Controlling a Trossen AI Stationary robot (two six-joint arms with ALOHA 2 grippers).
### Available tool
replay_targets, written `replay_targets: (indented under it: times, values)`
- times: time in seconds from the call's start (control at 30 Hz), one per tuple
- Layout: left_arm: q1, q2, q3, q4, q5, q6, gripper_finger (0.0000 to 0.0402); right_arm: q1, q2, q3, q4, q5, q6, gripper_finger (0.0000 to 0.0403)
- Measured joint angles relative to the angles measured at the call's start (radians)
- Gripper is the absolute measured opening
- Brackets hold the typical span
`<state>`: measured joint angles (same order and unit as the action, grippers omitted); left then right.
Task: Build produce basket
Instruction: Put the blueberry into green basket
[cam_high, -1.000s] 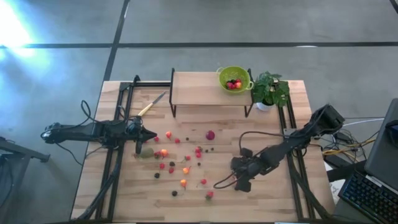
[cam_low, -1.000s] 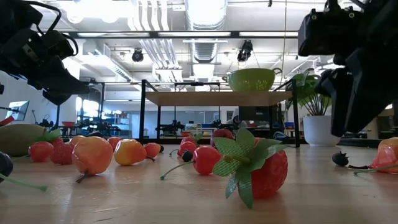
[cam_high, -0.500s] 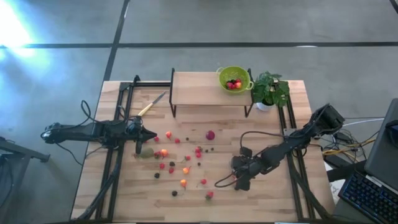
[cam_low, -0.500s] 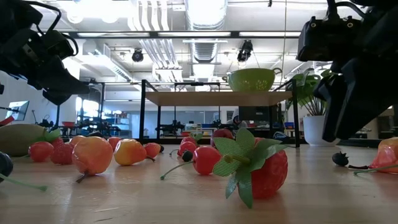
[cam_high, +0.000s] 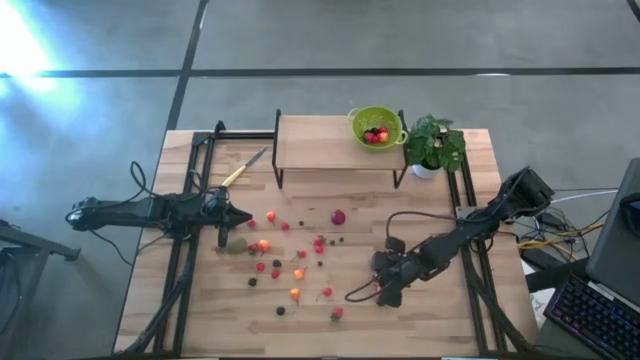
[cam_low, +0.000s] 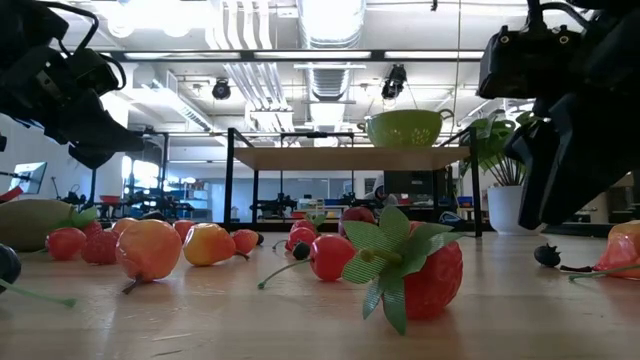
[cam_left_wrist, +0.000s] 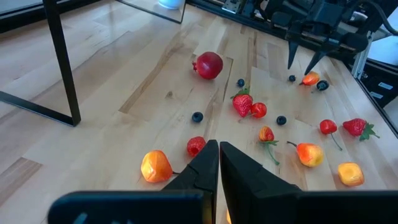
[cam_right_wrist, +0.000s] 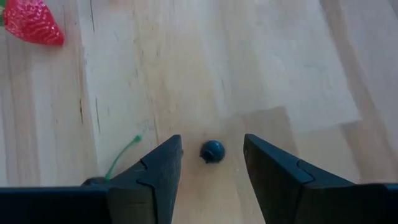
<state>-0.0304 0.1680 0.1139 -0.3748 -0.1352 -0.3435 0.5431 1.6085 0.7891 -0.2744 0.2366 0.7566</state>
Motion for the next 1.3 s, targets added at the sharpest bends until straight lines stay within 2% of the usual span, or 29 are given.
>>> replay_targets:
  times: [0.2, 0.4, 0.6, 0.93, 1.17, 1.3]
  values:
    - [0.0, 0.0, 0.0, 0.0, 0.0, 0.0, 0.0021, 0.005, 0.099, 0.046, -0.019, -0.035, -0.012, 0.0168]
    - [0.0, 0.0, 0.0, 0.0, 0.0, 0.0, 0.0021, 0.005, 0.13, 0.097, -0.094, -0.025, -0.012, 0.0154]
    - [0.0, 0.0, 0.0, 0.0, 0.0, 0.0, 0.0021, 0.004, 0.13, 0.108, -0.114, -0.025, -0.016, 0.012]
    - [0.0, 0.0, 0.0, 0.0, 0.0, 0.0, 0.0021, 0.004, 0.127, 0.107, -0.113, -0.024, -0.031, 0.0035]
    - [0.0, 0.0, 0.0, 0.0, 0.0, 0.0, 0.0021, -0.004, 0.121, 0.142, -0.123, -0.027, -0.118, 0.0018]
    - [0.0, 0.0, 0.0, 0.0, 0.0, 0.0, 0.0021, -0.023, 0.094, 0.204, -0.224, -0.026, -0.203, 0.0008]
